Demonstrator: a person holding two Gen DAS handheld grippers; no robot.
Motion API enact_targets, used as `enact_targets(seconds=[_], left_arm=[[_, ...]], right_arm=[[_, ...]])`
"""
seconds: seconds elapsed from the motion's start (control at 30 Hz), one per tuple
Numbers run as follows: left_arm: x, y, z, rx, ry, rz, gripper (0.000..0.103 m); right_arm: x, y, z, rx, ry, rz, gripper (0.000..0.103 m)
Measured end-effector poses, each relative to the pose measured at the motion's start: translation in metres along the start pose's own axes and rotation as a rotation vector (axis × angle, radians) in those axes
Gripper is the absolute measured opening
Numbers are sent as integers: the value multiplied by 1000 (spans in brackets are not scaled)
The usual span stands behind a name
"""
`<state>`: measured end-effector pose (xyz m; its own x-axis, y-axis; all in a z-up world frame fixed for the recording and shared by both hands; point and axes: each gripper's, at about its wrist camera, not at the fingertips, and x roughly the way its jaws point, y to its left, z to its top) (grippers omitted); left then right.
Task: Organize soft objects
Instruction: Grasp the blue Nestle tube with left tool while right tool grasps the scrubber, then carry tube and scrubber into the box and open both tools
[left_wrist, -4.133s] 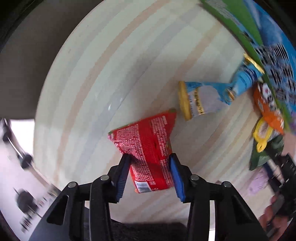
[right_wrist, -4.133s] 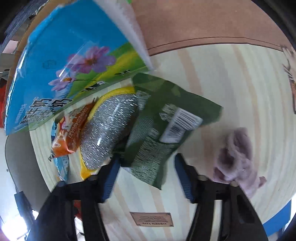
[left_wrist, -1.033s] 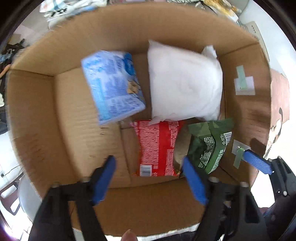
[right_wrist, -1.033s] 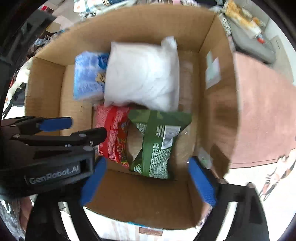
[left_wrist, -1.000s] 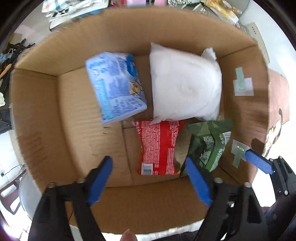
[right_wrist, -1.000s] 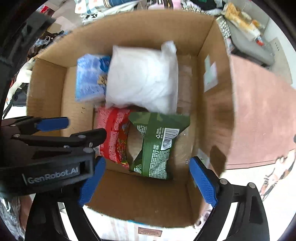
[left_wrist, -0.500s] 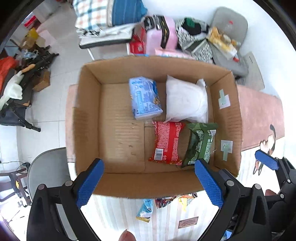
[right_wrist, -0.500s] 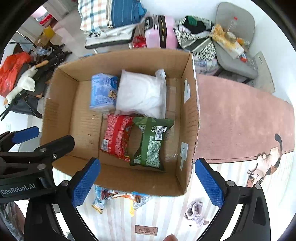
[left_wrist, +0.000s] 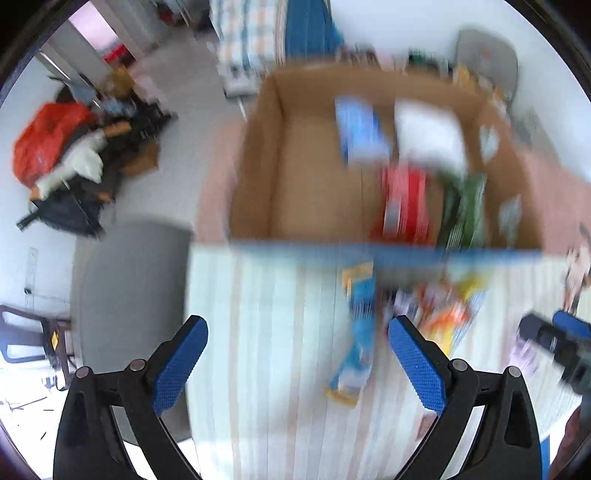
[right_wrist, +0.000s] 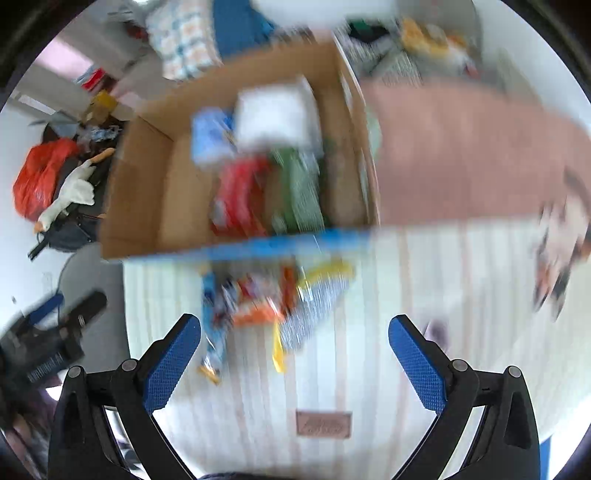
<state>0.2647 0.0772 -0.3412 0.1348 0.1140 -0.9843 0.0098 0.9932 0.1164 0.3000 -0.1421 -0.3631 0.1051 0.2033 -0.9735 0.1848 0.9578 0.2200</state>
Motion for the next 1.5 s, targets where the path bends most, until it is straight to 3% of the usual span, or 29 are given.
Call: enact_targets(seconds=[0.03, 0.07, 0.1, 0.13, 0.37, 0.4, 0.47, 0.87, 0.93, 1.0, 1.03, 1.07, 1.2, 1.23, 1.33, 1.5], left_arm=[[16, -2, -6, 2, 38, -6, 90], [35, -4, -13, 4, 81, -1, 66], [48, -8, -18, 8, 111, -6, 56], [62, -11, -21, 10, 144, -20, 56], [106, -27, -17, 12, 214, -136, 59], [110, -28, -15, 13, 222, -140, 58], [117, -30, -10, 17, 239, -152, 59], [153, -67, 14, 96, 277, -144, 58], [155, -71, 15, 105, 262, -126, 49], [153, -76, 9, 117, 241, -124, 28], [152, -78, 4, 124, 244, -120, 24], [151, -78, 2, 126, 245, -115, 24], [150, -79, -19, 136, 247, -88, 23], [149, -78, -26, 133, 250, -88, 23], [150, -78, -42, 116, 260, -91, 21], [141, -76, -49, 64, 243, -118, 18]], right_arm=[[16, -7, -5, 30, 33, 9, 96], [34, -14, -9, 63, 60, 8, 85], [45, -18, -10, 83, 75, 2, 78], [60, -23, -12, 109, 93, -6, 73], [125, -25, -11, 182, 165, 28, 72], [128, -25, -11, 181, 162, 23, 67], [128, -25, -14, 171, 152, -8, 47], [116, -69, -70, 44, 283, -77, 46], [115, -70, -74, 32, 276, -93, 50], [111, -72, -77, 34, 262, -99, 58], [107, -71, -75, 44, 245, -96, 66], [102, -75, -77, 56, 233, -86, 70], [100, -80, -74, 109, 218, -70, 70], [102, -82, -73, 121, 215, -72, 70], [111, -80, -75, 130, 210, -93, 48], [107, -73, -84, 104, 197, -98, 44]])
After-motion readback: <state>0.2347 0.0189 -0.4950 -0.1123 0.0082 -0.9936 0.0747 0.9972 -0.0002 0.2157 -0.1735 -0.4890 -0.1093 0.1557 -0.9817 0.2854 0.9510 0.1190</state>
